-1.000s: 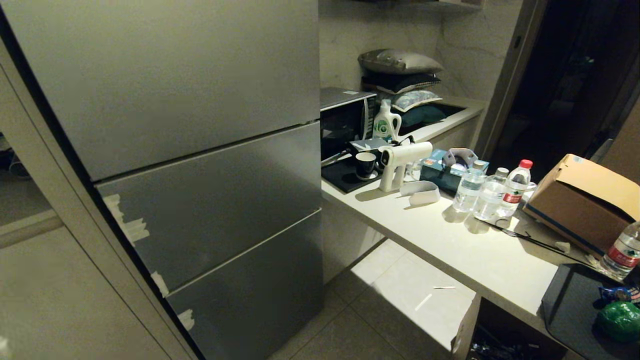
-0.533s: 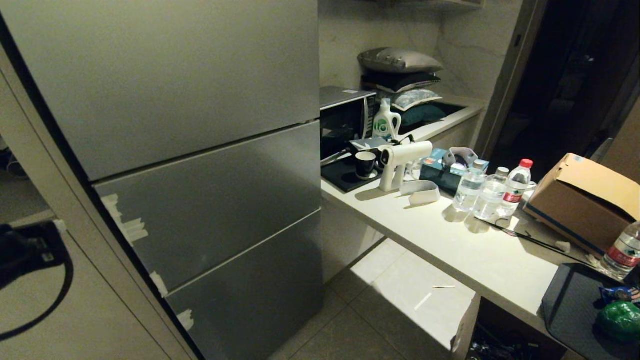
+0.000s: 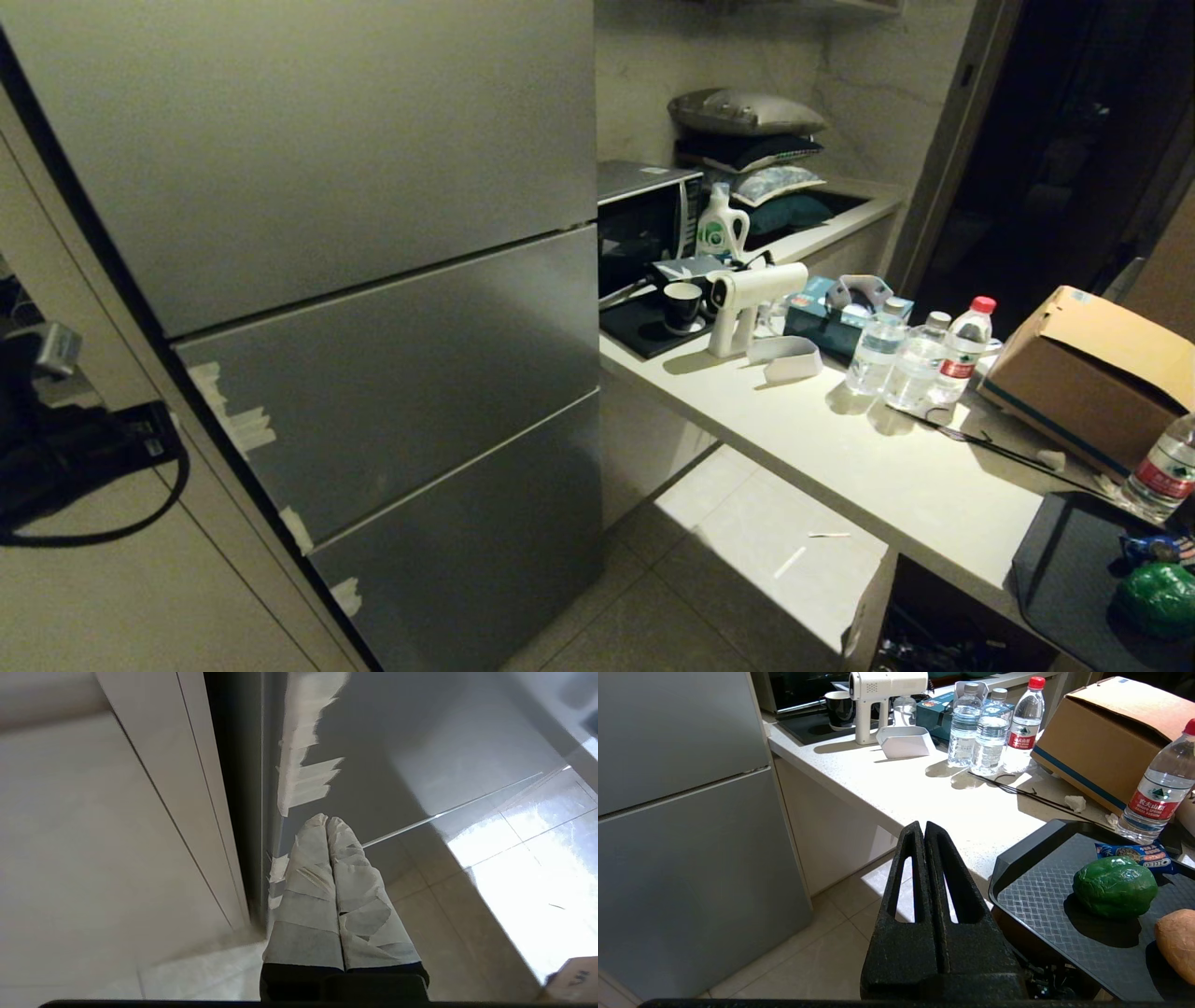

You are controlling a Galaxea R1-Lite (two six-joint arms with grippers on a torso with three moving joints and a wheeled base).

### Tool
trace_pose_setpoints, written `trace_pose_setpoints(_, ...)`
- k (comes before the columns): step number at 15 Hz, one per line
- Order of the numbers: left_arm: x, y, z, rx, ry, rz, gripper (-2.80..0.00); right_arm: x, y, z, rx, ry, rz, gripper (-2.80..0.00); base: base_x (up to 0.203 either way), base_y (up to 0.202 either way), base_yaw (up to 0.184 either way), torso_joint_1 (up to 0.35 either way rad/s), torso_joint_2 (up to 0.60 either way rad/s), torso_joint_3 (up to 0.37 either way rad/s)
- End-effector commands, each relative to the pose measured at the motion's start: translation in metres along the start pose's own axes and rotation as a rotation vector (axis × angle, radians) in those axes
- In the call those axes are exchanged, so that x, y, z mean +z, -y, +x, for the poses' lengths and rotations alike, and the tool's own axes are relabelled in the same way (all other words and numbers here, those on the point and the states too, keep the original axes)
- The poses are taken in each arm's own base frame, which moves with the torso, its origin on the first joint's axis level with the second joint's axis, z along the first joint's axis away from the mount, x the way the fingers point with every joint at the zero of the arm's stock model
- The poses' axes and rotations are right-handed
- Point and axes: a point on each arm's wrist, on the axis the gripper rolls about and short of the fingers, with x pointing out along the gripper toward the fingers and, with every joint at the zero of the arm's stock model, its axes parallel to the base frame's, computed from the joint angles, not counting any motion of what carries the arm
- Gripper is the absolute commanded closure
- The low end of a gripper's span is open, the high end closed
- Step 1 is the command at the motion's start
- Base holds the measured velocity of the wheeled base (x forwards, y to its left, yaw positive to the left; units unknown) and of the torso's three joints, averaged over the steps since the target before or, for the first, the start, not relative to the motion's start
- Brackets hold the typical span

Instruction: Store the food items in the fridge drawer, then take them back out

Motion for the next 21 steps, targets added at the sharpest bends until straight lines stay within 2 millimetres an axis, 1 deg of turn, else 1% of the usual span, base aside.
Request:
trace_pose_setpoints(1,-0.011,-0.011,0.034,0.024,-0.053,-0.038,0.0,-0.009,0.0,0.002,0.0,-0.029,0.0,0.0,0.0,0.0,0.0,0.0,0.0,0.0)
trace_pose_setpoints(2,-0.01,-0.019,0.04,0.044,-0.045,-0.052,0.0,-0.009,0.0,0.002,0.0,-0.029,0.0,0.0,0.0,0.0,0.0,0.0,0.0,0.0)
trace_pose_setpoints(3,-0.009,-0.022,0.044,0.05,-0.039,-0.058,0.0,-0.009,0.0,0.002,0.0,-0.029,-0.002,0.0,0.0,0.0,0.0,0.0,0.0,0.0)
trace_pose_setpoints(6,-0.006,-0.027,0.057,0.057,-0.03,-0.062,0.0,-0.009,0.0,0.002,0.0,-0.029,-0.003,0.0,0.0,0.0,0.0,0.0,0.0,0.0)
trace_pose_setpoints(9,-0.004,-0.029,0.078,0.055,-0.018,-0.083,0.0,-0.009,0.0,0.002,0.001,-0.029,-0.002,0.0,0.0,0.0,0.0,0.0,0.0,0.0)
trace_pose_setpoints(12,0.0,-0.033,0.104,0.053,0.042,-0.112,0.0,-0.009,0.0,0.002,0.0,-0.03,0.0,0.0,0.0,0.0,0.0,0.0,0.0,0.0)
trace_pose_setpoints(13,-0.001,-0.034,0.111,0.053,0.051,-0.128,0.0,-0.009,0.0,0.002,0.0,-0.029,0.0,0.0,0.0,0.0,0.0,0.0,0.0,0.0)
trace_pose_setpoints(15,-0.002,-0.033,0.114,0.038,0.05,-0.171,0.0,-0.009,0.0,0.002,0.0,-0.031,0.0,0.0,0.0,0.0,0.0,0.0,0.0,0.0)
trace_pose_setpoints(17,-0.004,-0.033,0.118,-0.013,0.036,-0.202,0.0,-0.009,0.0,0.002,0.0,-0.029,0.0,0.0,0.0,0.0,0.0,0.0,0.0,0.0)
trace_pose_setpoints(21,-0.014,-0.03,0.124,-0.057,0.001,-0.249,0.0,-0.009,0.0,0.002,0.0,-0.029,0.0,0.0,0.0,0.0,0.0,0.0,0.0,0.0)
